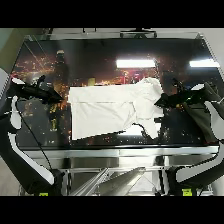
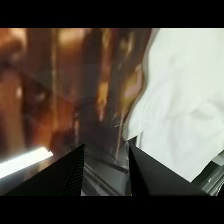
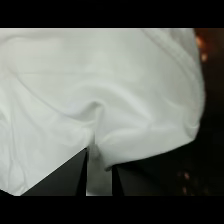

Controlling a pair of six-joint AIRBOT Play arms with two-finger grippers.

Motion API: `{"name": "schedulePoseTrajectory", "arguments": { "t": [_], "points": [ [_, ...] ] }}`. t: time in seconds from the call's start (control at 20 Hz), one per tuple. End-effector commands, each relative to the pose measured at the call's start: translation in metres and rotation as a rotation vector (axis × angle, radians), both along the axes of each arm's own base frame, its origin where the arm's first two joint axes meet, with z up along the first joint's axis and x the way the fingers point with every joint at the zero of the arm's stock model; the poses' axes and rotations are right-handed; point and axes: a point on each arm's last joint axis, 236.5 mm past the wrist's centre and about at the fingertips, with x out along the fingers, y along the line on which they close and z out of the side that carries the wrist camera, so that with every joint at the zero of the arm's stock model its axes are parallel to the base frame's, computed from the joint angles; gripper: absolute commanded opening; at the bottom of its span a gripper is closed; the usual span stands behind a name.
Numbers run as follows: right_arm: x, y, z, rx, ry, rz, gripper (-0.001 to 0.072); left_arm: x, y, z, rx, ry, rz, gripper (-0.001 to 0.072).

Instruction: Fold the shirts.

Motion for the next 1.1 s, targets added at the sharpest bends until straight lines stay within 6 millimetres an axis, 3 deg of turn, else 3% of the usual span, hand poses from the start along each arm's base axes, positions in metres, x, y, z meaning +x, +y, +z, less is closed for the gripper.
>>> {"name": "schedulePoseTrajectory", "arguments": {
  "t": [0.0,0.2,0.4,0.45,0.5,0.6,0.7,0.8,0.95,1.05],
  "points": [
    [0.001,0.0,0.0,-0.001,-0.002,-0.001,0.0185,0.013,-0.022,-0.006,0.033,-0.059,-0.039,0.0298],
    [0.0,0.0,0.0,-0.001,-0.002,-0.001,0.0185,0.016,-0.049,-0.008,0.041,-0.086,-0.098,0.03],
    [0.001,0.0,0.0,-0.001,-0.002,-0.001,0.0184,0.009,-0.046,-0.005,0.023,-0.062,-0.108,0.0297],
    [0.0,0.0,0.0,0.0,-0.002,-0.001,0.0156,0.009,-0.046,-0.005,0.023,-0.063,-0.107,0.0225],
    [0.0,0.0,0.0,0.0,-0.002,0.0,0.0023,0.008,-0.047,-0.005,0.02,-0.062,-0.11,0.0049],
    [0.001,0.002,0.002,0.009,-0.003,-0.004,0.0019,0.007,-0.064,0.011,-0.069,-0.085,-0.137,0.0026],
    [0.014,0.013,0.023,0.088,-0.049,-0.027,0.0018,0.011,-0.084,0.051,-0.23,-0.144,-0.134,0.0025],
    [0.036,0.028,0.082,0.206,-0.207,-0.02,0.0018,0.016,-0.096,0.104,-0.341,-0.233,-0.126,0.002],
    [0.052,0.037,0.227,0.344,-0.542,0.014,0.0018,0.008,-0.104,0.207,-0.433,-0.415,-0.144,0.0019],
    [0.035,0.033,0.336,0.343,-0.801,0.034,0.0018,-0.007,-0.11,0.303,-0.521,-0.631,-0.153,0.0019]
  ]
}}
